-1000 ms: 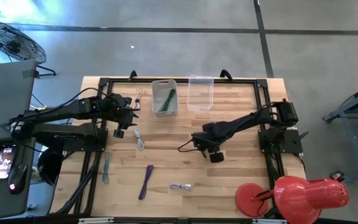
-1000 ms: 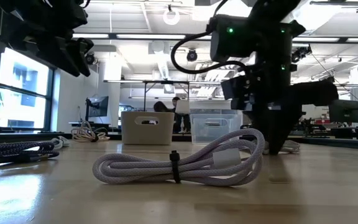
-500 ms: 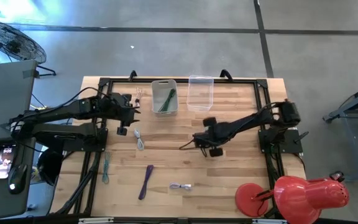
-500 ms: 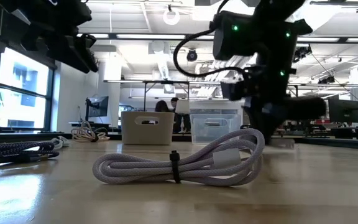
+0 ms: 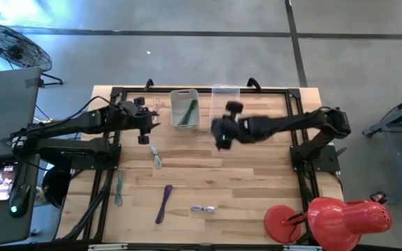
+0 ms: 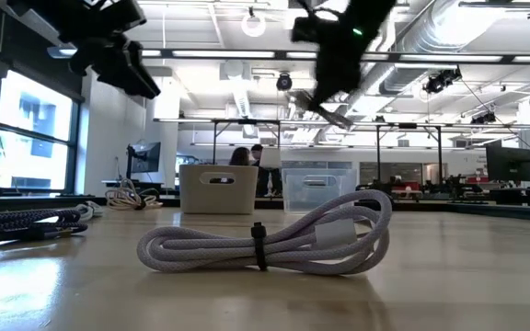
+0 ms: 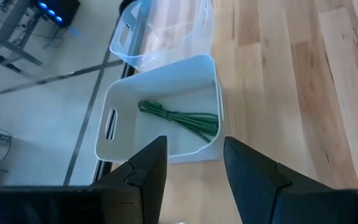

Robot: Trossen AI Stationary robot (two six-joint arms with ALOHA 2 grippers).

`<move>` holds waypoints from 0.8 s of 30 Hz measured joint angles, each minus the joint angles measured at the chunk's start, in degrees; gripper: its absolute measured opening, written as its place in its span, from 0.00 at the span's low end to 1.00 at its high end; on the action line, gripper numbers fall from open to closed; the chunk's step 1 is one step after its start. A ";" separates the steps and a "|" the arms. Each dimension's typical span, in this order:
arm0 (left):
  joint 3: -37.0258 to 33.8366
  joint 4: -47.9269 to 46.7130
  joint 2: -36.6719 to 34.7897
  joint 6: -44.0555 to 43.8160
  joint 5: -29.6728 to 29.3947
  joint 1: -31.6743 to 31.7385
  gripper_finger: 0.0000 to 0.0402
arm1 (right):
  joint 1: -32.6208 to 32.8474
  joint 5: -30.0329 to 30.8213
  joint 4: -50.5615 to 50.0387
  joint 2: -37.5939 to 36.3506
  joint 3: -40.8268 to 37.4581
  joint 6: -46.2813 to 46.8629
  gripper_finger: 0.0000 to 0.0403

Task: Pick & Place USB Port
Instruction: Put the white charger cable into the transparent bin

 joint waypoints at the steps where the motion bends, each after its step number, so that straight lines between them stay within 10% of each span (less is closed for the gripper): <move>1: 0.00 0.22 0.00 0.00 -0.01 0.00 0.38 | -1.41 -0.84 1.52 -0.08 0.82 1.56 0.04; 24: 0.00 -6.30 0.00 -2.80 0.46 0.00 0.38 | -23.60 -18.57 15.51 -0.02 -3.89 22.62 0.04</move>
